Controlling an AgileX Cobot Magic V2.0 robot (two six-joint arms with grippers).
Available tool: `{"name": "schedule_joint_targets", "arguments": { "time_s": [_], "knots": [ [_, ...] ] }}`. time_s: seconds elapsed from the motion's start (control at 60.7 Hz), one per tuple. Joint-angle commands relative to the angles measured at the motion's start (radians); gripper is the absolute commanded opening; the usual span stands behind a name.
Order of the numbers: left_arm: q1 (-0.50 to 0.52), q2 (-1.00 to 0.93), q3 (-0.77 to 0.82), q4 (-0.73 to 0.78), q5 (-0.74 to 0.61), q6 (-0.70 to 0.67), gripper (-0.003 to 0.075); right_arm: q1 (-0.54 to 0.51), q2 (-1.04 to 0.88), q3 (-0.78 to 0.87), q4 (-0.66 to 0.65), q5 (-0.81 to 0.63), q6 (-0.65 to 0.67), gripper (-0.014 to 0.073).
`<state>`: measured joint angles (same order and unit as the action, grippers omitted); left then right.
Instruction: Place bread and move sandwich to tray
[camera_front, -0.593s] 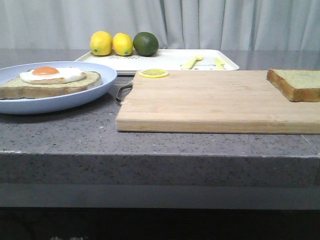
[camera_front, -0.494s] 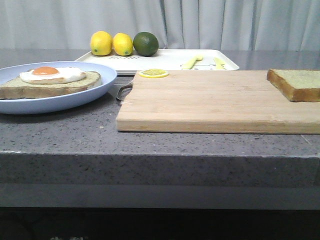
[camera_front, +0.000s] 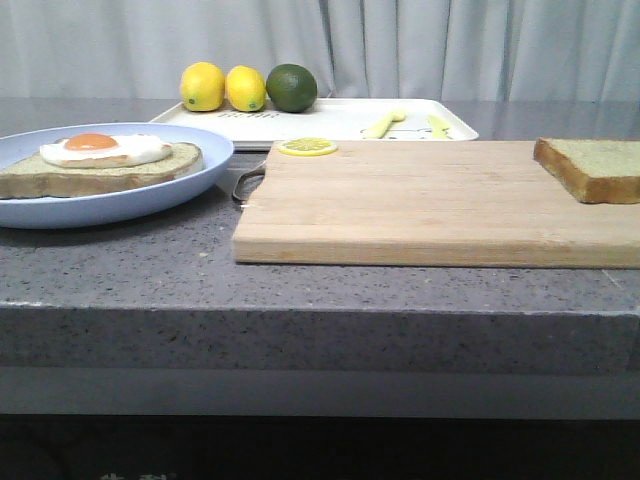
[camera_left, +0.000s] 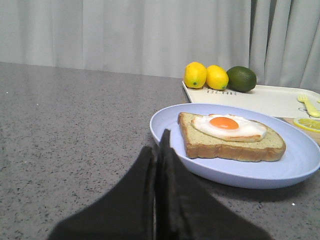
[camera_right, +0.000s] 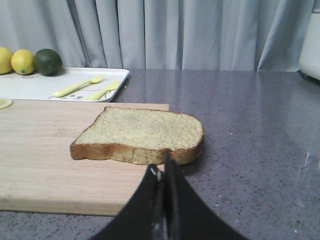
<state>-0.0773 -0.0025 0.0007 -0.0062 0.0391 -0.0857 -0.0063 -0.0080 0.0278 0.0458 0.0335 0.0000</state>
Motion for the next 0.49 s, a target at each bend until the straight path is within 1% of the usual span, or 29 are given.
{"name": "schedule_joint_targets", "arguments": {
  "time_s": [0.0,0.165,0.28,0.362,0.477],
  "knots": [
    [0.0,-0.021,0.005,0.0,-0.084,-0.008,-0.0018,-0.009,-0.024,-0.004,-0.01,-0.096,0.0,-0.0067],
    [-0.002,-0.021,-0.007,0.0,-0.144,-0.008,-0.0018,-0.009,-0.024,-0.016,-0.01,-0.143,0.0,-0.0067],
    [-0.002,-0.021,-0.082,-0.04,-0.142,-0.008,-0.0018,-0.009,-0.024,-0.082,-0.01,-0.119,0.0,-0.0067],
    [-0.002,-0.021,-0.174,-0.054,-0.094,-0.008,-0.0018,-0.009,-0.024,-0.161,-0.01,-0.053,0.0,-0.0067],
    [-0.002,-0.001,-0.322,-0.054,0.026,-0.008,-0.0018,-0.009,-0.012,-0.282,-0.011,0.076,0.0,-0.0067]
  ]
}}
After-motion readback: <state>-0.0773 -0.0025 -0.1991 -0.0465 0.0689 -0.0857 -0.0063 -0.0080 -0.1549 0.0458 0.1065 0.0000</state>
